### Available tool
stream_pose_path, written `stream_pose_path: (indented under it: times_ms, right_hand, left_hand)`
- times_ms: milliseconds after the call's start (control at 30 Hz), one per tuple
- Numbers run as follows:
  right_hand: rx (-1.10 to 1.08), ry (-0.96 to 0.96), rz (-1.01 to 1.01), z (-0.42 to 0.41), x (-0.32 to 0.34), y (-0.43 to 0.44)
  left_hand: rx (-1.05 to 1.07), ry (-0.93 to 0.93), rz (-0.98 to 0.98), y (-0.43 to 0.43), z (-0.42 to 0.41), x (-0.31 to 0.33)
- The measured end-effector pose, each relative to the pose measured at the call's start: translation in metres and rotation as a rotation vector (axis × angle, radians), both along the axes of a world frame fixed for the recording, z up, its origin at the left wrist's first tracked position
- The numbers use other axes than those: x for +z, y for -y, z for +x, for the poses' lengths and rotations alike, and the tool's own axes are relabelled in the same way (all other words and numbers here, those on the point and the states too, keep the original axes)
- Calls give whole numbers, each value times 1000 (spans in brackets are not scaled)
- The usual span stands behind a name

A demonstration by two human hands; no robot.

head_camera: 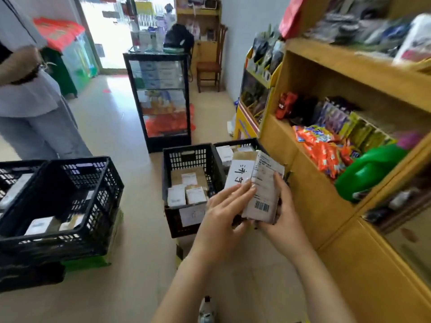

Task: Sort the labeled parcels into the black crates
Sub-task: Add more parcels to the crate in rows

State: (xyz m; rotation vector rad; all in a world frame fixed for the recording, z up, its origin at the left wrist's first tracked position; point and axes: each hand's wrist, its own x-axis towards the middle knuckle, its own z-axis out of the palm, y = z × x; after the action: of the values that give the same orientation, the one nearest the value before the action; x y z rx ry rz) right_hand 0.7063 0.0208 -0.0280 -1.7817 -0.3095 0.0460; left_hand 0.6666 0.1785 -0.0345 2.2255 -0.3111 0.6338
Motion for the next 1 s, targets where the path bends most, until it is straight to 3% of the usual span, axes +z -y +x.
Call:
stream_pose_path:
  times_ms: [300,533,1000]
  right_hand:
    - [-147,18,-93,137,13,-32]
    - [-190,53,-147,195,12,-53]
    - [65,-19,-221,295,-34,-129]
  left_hand:
    - [-120,-29,-50,-39,149,16]
    - [-183,-95,-153,-64,218,4]
    - [22,-274,-303,-140,288,-51]
